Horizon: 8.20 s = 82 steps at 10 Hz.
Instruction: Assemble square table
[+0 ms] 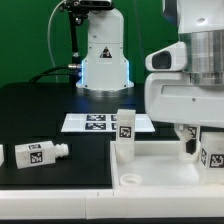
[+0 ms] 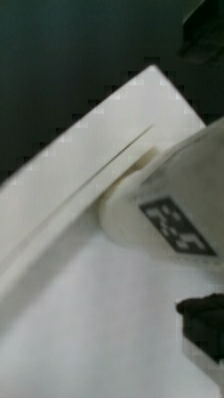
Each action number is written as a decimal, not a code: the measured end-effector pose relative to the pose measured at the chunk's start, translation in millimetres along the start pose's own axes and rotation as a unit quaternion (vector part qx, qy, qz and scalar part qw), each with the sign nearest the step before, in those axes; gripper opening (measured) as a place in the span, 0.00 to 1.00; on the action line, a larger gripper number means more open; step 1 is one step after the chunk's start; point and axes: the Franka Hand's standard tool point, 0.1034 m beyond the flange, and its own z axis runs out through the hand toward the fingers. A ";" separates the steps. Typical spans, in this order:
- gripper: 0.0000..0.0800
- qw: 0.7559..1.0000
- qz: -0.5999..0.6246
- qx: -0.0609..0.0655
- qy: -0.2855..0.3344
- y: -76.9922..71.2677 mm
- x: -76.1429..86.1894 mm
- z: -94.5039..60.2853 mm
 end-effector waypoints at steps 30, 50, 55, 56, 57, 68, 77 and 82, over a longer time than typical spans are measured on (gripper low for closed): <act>0.47 0.999 -0.033 0.006 0.010 1.9 -6.2 -10.0; 0.78 0.754 0.657 0.015 -0.003 0.5 4.0 -10.6; 0.81 0.780 0.625 0.031 -0.001 5.4 12.6 -45.0; 0.81 0.780 0.625 0.031 -0.001 5.5 12.8 -45.1; 0.81 0.780 0.625 0.031 -0.001 5.4 12.4 -44.6; 0.81 0.931 0.364 0.024 0.005 99.7 16.2 -57.9; 0.81 0.934 0.355 0.028 -0.008 199.2 18.0 -48.8; 0.81 0.945 0.327 -0.010 -0.025 292.0 7.8 -1.1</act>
Offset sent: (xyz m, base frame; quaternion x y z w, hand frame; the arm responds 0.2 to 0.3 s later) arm 0.0000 0.0000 0.0000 0.0000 0.0000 0.0000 1.0000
